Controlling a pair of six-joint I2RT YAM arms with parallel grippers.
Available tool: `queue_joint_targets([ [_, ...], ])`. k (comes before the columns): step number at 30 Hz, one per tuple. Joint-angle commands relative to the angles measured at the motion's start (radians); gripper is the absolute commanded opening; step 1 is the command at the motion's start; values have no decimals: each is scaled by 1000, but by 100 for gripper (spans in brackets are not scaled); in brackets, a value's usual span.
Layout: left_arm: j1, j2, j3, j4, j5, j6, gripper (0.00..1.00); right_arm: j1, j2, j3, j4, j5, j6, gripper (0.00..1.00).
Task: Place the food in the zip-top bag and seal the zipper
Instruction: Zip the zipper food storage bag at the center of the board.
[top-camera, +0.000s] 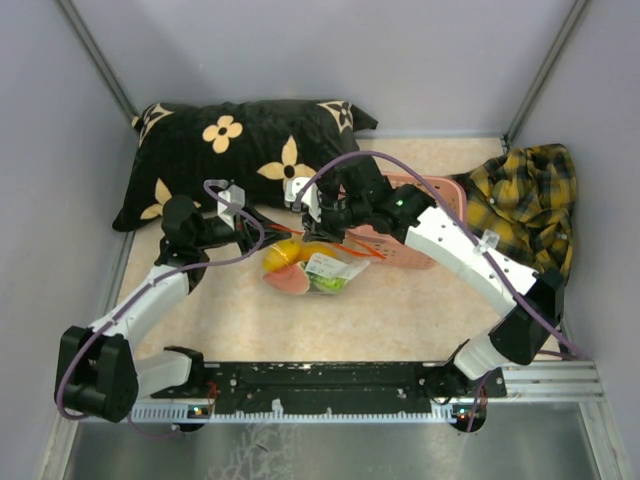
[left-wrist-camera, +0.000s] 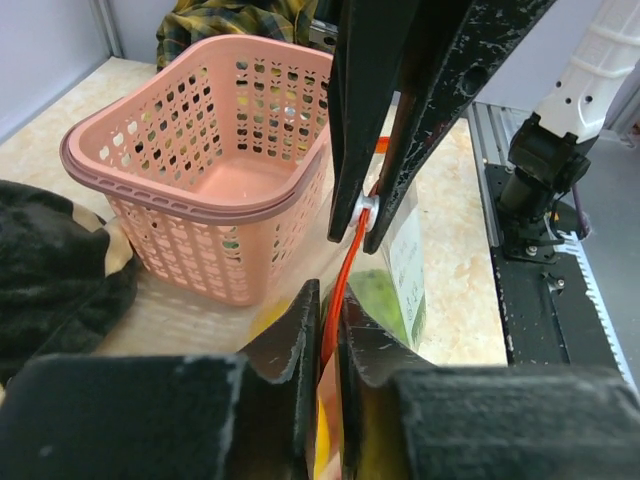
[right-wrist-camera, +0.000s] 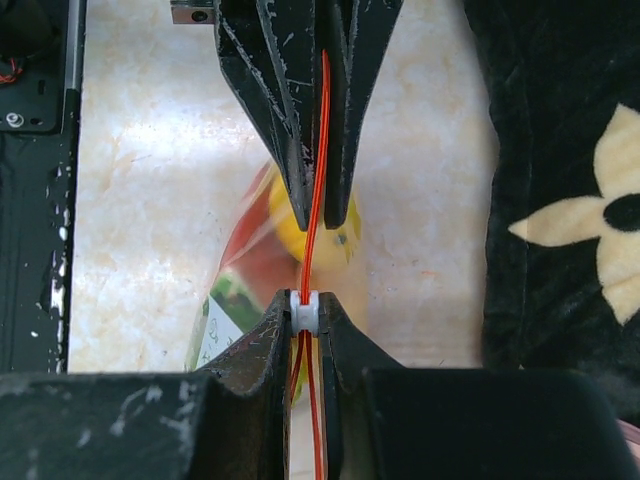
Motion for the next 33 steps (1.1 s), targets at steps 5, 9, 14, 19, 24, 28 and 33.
queue_joint_targets([
  [5, -8, -73, -12, -28, -45, 26, 0, -5, -79, -44, 32, 58, 11, 0],
  [9, -6, -100, -26, -63, -107, 27, 0, -21, -132, -89, 31, 80, 27, 0],
  [14, -4, -134, -43, -103, -214, 19, 0, -40, -200, -147, 29, 108, 49, 0],
  [19, -5, -178, -47, -170, -395, 12, 0, -51, -253, -186, 21, 126, 68, 0],
  [24, -5, -203, -55, -205, -549, -12, 0, -54, -294, -199, 1, 142, 85, 0],
  [28, -5, -215, -56, -244, -661, -34, 0, -55, -318, -215, -5, 145, 113, 0],
  [33, -4, -240, -58, -297, -818, -61, 0, -55, -357, -258, 13, 151, 140, 0],
])
